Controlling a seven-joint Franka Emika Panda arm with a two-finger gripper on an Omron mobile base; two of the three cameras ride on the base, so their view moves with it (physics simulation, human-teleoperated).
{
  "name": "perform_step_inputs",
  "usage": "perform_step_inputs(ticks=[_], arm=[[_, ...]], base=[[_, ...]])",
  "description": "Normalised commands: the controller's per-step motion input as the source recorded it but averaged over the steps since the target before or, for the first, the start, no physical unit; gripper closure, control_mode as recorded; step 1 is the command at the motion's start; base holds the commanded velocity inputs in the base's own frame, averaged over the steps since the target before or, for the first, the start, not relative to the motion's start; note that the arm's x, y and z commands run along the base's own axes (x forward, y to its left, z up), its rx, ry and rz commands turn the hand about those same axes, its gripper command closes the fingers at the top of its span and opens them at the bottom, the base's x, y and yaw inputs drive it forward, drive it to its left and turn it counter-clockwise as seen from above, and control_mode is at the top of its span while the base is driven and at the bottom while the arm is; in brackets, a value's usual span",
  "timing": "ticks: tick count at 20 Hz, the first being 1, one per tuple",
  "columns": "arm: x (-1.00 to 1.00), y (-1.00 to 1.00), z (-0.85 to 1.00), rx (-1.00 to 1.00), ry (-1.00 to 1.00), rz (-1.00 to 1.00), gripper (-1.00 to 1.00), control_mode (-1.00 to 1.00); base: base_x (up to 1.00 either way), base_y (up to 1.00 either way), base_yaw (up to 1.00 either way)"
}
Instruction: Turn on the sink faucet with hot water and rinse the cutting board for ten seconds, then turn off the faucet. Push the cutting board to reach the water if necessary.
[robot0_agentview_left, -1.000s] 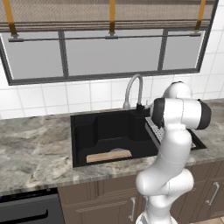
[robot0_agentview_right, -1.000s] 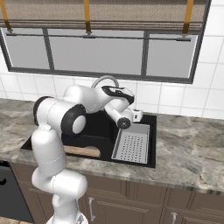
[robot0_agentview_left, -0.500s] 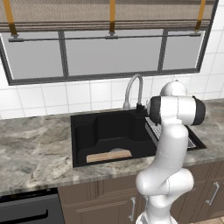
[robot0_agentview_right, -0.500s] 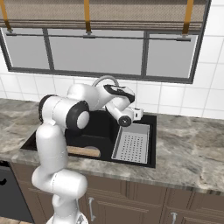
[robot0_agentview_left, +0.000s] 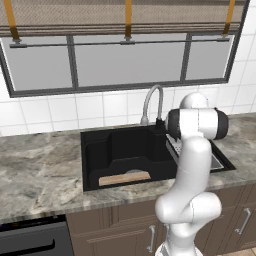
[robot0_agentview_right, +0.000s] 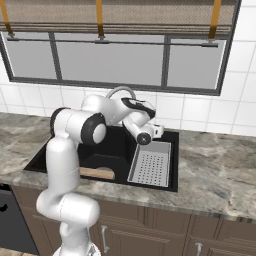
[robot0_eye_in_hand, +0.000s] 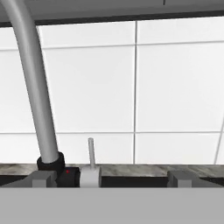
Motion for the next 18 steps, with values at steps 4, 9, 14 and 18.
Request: perform_step_inputs(ticks=[4, 9, 14, 18], arm=[[0.20, 0.00, -0.19, 0.00, 0.00, 0.00, -1.00, -1.00], [0.23, 0.00, -0.19, 0.00, 0.00, 0.00, -1.00, -1.00], [0.28, 0.00, -0.13, 0.00, 0.00, 0.00, -1.00, -1.00], [0.28, 0.00, -0.10, 0.00, 0.00, 0.00, -1.00, -1.00]], base=[[0.00, 0.00, 0.00], [0.00, 0.00, 0.00], [0.00, 0.00, 0.00], [0.00, 0.00, 0.00]])
